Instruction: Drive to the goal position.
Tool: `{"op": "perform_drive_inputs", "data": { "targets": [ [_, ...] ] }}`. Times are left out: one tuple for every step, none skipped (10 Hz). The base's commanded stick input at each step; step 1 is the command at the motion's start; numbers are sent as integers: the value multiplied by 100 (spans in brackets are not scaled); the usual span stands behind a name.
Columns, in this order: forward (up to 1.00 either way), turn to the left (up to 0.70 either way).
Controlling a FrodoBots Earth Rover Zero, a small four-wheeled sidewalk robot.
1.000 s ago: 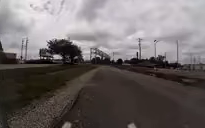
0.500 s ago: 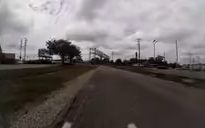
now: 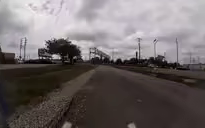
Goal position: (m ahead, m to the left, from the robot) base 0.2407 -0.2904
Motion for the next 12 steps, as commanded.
{"op": "perform_drive_inputs", "data": {
  "targets": [
    [45,0],
    [45,0],
    [45,0],
    [45,0],
    [45,0],
    [45,0],
    [45,0],
    [45,0],
    [45,0],
    [45,0],
    [45,0],
    [45,0]
  ]
}}
